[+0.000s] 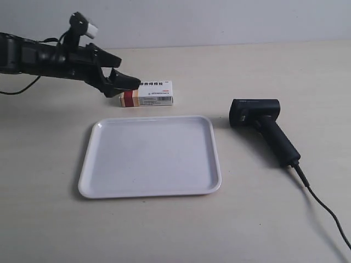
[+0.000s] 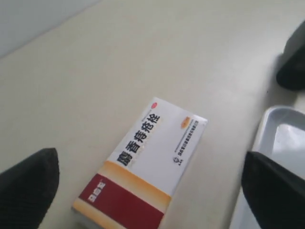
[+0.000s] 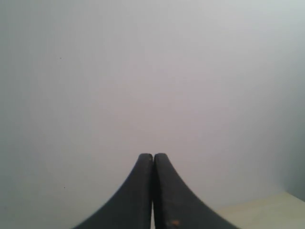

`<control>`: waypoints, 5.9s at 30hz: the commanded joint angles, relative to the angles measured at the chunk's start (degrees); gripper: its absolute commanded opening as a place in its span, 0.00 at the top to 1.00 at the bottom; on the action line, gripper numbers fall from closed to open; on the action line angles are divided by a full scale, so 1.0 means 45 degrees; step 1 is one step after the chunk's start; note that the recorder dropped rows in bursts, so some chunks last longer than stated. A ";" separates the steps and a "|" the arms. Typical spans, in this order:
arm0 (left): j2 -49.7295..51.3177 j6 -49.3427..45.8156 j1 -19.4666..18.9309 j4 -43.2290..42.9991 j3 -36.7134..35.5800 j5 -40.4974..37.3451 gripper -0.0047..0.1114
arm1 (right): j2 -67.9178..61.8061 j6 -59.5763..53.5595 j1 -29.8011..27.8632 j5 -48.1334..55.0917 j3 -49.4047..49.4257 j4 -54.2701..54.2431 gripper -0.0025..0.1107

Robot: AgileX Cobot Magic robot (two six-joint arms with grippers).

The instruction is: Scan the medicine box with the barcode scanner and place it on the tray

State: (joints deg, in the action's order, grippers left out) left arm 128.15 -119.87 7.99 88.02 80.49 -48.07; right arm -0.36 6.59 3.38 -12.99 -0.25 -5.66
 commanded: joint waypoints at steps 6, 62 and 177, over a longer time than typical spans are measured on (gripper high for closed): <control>0.1873 -0.0053 0.0800 -0.1737 0.2326 0.0390 0.06 | 0.0081 0.0000 -0.0075 0.0053 0.0055 0.0012 0.98; -0.4925 -0.0089 0.1290 -0.5048 -0.3967 -0.1369 0.96 | -2.4393 -0.0902 0.3963 0.2632 -1.0543 0.2394 0.33; -2.6036 0.2033 0.1151 0.2651 -1.5631 1.0768 0.90 | -0.4959 0.4550 0.4129 0.6899 -0.9056 0.0919 0.95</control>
State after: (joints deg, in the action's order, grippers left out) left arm 11.81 -104.65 13.09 98.06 10.41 -1.09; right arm -22.80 26.97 22.20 18.51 -41.23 -1.56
